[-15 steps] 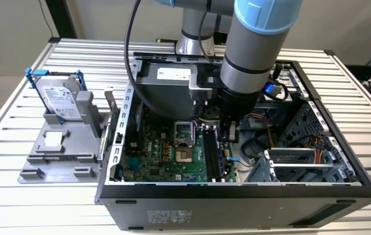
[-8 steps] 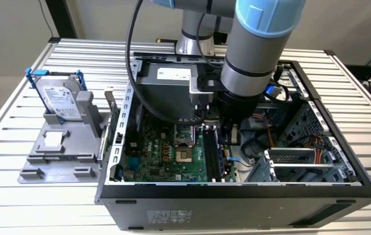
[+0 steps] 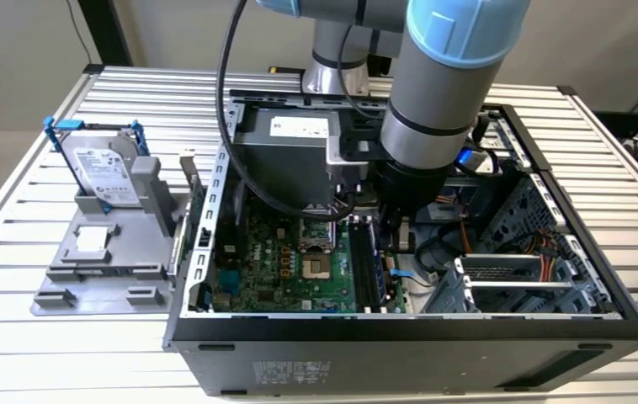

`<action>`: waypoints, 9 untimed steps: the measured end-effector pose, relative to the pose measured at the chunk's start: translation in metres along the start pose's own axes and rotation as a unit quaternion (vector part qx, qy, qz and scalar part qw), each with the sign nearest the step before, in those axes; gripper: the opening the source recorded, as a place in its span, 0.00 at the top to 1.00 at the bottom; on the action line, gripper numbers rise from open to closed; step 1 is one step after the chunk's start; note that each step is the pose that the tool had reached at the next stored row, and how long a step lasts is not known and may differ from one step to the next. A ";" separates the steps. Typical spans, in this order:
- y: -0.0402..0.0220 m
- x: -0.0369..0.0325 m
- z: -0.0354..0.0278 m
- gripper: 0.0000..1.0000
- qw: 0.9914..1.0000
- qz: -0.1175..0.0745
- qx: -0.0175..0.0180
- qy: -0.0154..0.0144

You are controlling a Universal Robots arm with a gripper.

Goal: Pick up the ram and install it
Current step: 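Press down the ram until it locks into place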

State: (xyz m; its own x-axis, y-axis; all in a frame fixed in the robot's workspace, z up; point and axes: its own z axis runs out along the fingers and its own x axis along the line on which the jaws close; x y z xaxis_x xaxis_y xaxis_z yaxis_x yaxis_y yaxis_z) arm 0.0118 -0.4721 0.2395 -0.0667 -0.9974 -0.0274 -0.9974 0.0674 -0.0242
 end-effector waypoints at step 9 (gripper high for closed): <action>0.0000 0.0012 0.0070 1.00 1.000 0.000 0.000 0.000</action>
State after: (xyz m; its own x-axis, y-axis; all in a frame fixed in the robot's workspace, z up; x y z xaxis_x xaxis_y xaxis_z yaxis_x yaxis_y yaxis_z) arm 0.0119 -0.4732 0.2325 -0.0667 -0.9974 -0.0273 -0.9974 0.0673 -0.0241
